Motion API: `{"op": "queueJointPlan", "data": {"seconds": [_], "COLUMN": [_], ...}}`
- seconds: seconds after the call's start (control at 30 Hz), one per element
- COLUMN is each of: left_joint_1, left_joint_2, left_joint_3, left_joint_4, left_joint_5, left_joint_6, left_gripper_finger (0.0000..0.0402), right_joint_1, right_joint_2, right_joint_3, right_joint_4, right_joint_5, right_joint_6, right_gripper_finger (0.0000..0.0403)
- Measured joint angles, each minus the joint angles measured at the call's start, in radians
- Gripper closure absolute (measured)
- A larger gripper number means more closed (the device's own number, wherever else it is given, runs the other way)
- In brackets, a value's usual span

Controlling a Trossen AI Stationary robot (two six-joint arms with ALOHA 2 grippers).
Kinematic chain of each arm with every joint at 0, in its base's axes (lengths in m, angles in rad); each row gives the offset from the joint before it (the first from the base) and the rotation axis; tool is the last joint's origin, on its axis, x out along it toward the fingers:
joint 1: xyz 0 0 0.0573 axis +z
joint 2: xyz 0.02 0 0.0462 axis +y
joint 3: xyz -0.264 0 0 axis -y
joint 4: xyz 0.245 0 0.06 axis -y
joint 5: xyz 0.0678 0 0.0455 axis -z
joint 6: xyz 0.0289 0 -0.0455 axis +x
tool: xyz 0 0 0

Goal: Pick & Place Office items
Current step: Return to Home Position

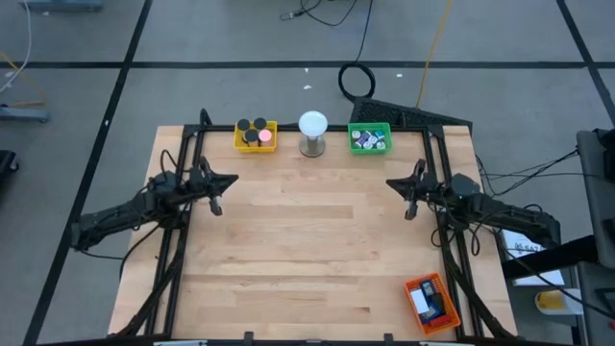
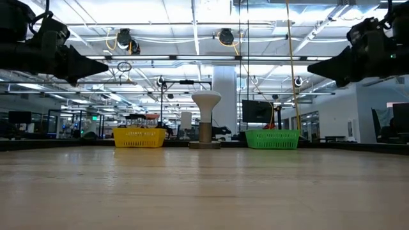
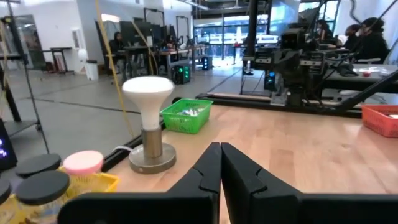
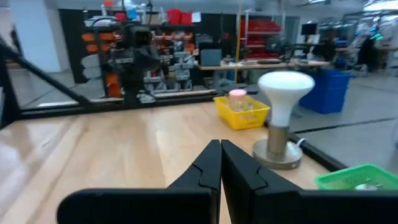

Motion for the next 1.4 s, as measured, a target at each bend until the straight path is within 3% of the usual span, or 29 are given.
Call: {"op": "queueJointPlan", "data": {"seconds": [0.27,0.5,0.97,1.4], "left_joint_1": [0.09,0.098,0.098,0.098], "left_joint_2": [0.0,0.001,0.001,0.001], "left_joint_3": [-0.003,-0.004,-0.004,-0.004], "left_joint_4": [0.023,0.024,0.039,0.04], "left_joint_5": [0.086,0.086,0.077,0.077], "left_joint_6": [-0.076,-0.099,-0.091,-0.093], "left_gripper_finger": [0.0386,0.037,0.0399,0.0365], "right_joint_1": [-0.024,-0.105,-0.14,-0.14], "right_joint_2": [0.035,0.096,0.126,0.126], "right_joint_3": [0.0,0.0,0.0,0.0], "right_joint_4": [0.004,0.007,0.012,0.014], "right_joint_5": [0.067,0.089,0.089,0.089], "right_joint_6": [-0.014,-0.076,-0.111,-0.111], "right_gripper_finger": [0.0403,0.0403,0.0403,0.0403]}}
